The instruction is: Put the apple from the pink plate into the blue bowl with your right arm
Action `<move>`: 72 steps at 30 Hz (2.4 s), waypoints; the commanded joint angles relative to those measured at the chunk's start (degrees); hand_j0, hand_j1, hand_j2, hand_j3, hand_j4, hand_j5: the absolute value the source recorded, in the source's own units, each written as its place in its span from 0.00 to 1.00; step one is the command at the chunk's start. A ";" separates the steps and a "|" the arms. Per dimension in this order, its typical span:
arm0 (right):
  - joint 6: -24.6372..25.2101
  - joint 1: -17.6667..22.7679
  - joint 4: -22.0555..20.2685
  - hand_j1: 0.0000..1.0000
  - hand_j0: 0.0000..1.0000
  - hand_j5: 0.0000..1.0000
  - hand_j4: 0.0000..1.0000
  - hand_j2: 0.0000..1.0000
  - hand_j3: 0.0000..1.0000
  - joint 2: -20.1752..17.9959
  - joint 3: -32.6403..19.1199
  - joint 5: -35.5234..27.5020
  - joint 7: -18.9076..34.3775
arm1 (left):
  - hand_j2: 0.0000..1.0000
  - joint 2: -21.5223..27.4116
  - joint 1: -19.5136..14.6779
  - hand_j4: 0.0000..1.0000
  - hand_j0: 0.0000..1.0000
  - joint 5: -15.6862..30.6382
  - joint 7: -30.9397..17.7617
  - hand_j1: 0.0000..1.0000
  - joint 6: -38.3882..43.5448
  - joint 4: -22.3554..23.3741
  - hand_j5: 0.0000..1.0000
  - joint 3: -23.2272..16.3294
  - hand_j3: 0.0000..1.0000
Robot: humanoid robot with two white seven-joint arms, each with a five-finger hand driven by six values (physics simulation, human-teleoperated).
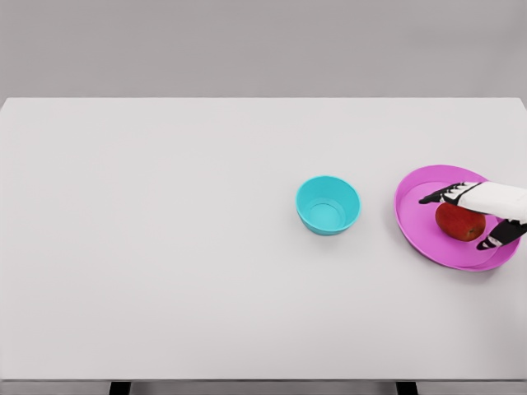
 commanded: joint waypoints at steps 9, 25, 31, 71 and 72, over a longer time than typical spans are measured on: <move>0.15 0.00 0.30 0.60 0.60 0.60 0.60 0.60 0.60 -0.05 0.08 -0.32 -0.02 | 1.00 0.00 0.00 1.00 1.00 0.01 -0.01 1.00 0.00 0.01 1.00 -0.01 1.00; 0.15 -3.51 -0.75 0.57 0.57 0.57 0.57 0.57 0.57 0.12 -0.36 -0.67 -0.02 | 1.00 0.00 0.00 1.00 1.00 0.01 -0.01 1.00 0.00 0.01 1.00 -0.01 1.00; 0.15 -4.48 -2.68 0.57 0.57 0.57 0.57 0.57 0.57 2.58 -0.27 -0.58 -0.02 | 1.00 0.00 0.00 1.00 1.00 0.01 -0.01 1.00 0.00 0.01 1.00 -0.01 1.00; 0.15 -11.95 -10.51 0.58 0.58 0.58 0.58 0.58 0.58 16.82 8.25 1.70 -0.02 | 1.00 0.00 0.00 1.00 1.00 0.01 -0.01 1.00 0.00 0.01 1.00 -0.01 1.00; 0.15 -11.95 -10.51 0.58 0.58 0.58 0.58 0.58 0.58 16.82 8.34 1.79 -0.02 | 1.00 0.00 0.00 1.00 1.00 0.01 -0.01 1.00 0.00 0.01 1.00 -0.01 1.00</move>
